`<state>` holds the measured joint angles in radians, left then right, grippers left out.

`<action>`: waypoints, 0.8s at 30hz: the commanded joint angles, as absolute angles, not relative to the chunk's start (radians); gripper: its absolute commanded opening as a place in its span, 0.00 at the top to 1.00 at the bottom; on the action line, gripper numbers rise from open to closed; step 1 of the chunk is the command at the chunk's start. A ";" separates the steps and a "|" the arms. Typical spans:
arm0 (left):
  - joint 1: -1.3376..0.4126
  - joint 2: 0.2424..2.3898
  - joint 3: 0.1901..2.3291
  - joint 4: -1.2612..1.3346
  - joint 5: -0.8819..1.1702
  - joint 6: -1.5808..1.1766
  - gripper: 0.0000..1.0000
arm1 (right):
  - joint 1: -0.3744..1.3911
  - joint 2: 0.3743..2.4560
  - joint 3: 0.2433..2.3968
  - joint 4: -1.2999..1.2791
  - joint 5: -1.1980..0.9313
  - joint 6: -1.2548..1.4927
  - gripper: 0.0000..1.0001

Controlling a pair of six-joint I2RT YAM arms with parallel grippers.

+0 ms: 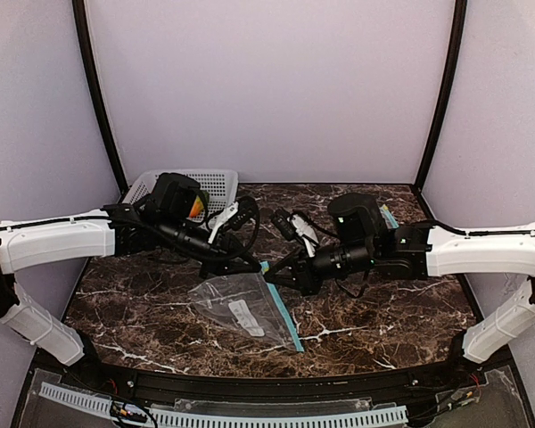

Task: Place the food in the zip-top bag and seal the zipper
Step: Hold the zipper food storage bag at the center of the board, then unzip the zipper from the zipper food storage bag.

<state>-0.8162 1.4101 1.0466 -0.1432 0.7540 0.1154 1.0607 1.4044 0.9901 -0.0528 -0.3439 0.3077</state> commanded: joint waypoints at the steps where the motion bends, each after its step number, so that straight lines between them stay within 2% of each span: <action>1: -0.813 1.368 1.036 -0.113 0.709 0.117 0.99 | 1.071 1.413 1.008 -0.035 -0.339 0.296 1.00; 8: -0.811 1.299 0.988 -0.064 0.593 0.115 0.99 | 1.071 1.426 1.003 -0.041 -0.340 0.299 1.00; 24: -0.768 1.247 0.974 -0.052 0.526 0.109 0.99 | 1.071 1.446 0.999 -0.053 -0.351 0.303 1.00</action>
<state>-0.7998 1.3006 0.9894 -0.0830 0.5838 0.1150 1.0607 1.4307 0.9913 -0.0040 -0.3386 0.3080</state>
